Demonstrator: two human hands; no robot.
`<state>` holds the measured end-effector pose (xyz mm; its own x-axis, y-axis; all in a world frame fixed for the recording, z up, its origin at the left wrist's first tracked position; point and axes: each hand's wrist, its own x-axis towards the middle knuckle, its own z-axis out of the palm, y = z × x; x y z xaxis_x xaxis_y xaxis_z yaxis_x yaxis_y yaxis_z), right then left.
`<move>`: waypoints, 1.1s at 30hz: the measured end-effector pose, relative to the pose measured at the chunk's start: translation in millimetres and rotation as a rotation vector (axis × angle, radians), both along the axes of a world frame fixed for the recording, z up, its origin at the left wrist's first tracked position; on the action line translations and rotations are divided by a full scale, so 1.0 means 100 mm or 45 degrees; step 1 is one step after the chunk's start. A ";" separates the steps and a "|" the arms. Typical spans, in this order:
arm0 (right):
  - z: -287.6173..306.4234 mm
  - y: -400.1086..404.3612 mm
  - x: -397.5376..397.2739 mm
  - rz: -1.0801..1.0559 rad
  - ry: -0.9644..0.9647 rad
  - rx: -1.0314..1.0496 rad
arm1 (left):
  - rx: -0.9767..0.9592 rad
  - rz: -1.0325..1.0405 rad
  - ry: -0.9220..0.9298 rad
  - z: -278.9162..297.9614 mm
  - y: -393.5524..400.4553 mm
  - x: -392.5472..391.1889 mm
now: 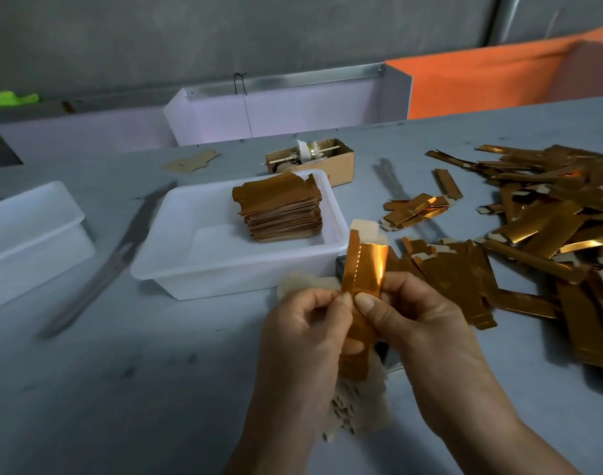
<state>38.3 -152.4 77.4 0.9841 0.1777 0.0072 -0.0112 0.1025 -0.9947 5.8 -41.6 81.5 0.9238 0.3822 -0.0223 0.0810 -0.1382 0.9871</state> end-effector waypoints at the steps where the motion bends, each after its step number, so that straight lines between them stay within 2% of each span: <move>1: 0.00 0.01 -0.01 0.016 -0.005 -0.015 | 0.005 -0.031 0.001 0.00 0.02 -0.01; 4: 0.00 0.04 -0.02 0.031 0.022 -0.011 | -0.017 -0.030 -0.005 -0.01 0.07 -0.01; 9: -0.04 0.06 -0.04 -0.071 0.074 -0.093 | -0.218 -0.005 0.098 -0.05 0.06 -0.01; 14: -0.07 0.08 -0.11 0.011 0.043 -0.152 | -0.270 0.111 0.091 -0.16 0.07 0.00; 17: -0.11 0.07 -0.10 -0.021 -0.026 -0.218 | -0.341 0.051 0.090 -0.21 0.04 0.01; 21: -0.13 0.04 -0.09 -0.072 0.066 -0.128 | -0.382 -0.013 0.064 -0.21 0.01 0.04; 24: -0.09 -0.02 -0.11 -0.034 0.137 -0.057 | -0.329 -0.063 0.103 -0.21 -0.01 0.06; 26: -0.07 -0.08 -0.08 -0.021 0.129 -0.106 | -0.288 -0.166 0.149 -0.20 0.00 0.05; 29: -0.07 -0.21 0.05 -0.133 0.061 -0.269 | -0.122 -0.062 0.105 -0.26 0.06 0.03; 33: -0.10 -0.41 0.32 -0.333 -0.037 -0.473 | 0.748 0.298 0.046 -0.45 0.24 0.02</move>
<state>70.6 -193.8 67.3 0.9965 -0.0812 0.0184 -0.0039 -0.2654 -0.9641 7.6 -17.2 36.5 0.8167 0.5321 0.2235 0.2065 -0.6310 0.7478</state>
